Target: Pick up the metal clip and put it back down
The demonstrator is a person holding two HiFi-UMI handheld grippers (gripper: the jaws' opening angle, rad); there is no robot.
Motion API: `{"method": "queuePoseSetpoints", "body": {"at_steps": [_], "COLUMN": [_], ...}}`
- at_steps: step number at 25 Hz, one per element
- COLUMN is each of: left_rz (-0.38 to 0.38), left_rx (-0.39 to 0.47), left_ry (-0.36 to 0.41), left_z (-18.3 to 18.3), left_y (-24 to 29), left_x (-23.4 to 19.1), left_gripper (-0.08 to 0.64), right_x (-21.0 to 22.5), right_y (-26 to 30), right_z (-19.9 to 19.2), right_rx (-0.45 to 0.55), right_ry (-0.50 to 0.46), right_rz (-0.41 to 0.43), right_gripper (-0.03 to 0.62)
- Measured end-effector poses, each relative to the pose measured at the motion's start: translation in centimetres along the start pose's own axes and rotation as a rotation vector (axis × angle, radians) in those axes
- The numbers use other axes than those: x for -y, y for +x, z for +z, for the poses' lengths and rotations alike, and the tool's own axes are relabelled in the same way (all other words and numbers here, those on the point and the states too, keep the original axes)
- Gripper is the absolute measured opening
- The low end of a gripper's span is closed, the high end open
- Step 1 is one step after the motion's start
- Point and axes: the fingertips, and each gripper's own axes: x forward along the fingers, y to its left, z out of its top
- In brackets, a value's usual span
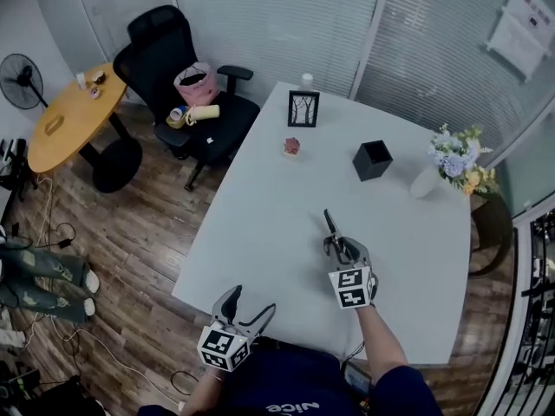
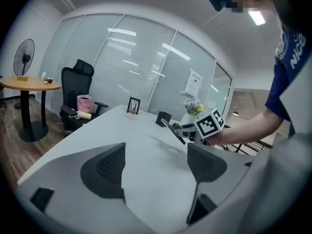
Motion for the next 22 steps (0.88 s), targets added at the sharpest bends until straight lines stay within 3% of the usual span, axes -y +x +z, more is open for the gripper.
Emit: {"method": "queuePoseSetpoints", "body": {"at_steps": [11,16,22], "left_rz": [-0.122,-0.179,-0.244], "left_rx": [-0.005,-0.012,-0.02], "left_ry": [0.043,0.064,0.079], "left_z": [0.2,-0.1,-0.5], "left_y": [0.5,0.4,0.5], "left_x": [1.2,2.4,3.8], "left_gripper": [0.383,0.383,0.383], "right_x": [-2.2,-3.7,-7.0], "right_y": [-9.6,-12.9,-15.4], "right_z": [2.4,1.6,-0.4], "right_rx": [0.122,0.135,0.11], "right_ry": [0.121,0.2,0.22], "right_rz": [-0.093,-0.124,-0.127], "right_gripper": [0.11,0.11,0.109]}}
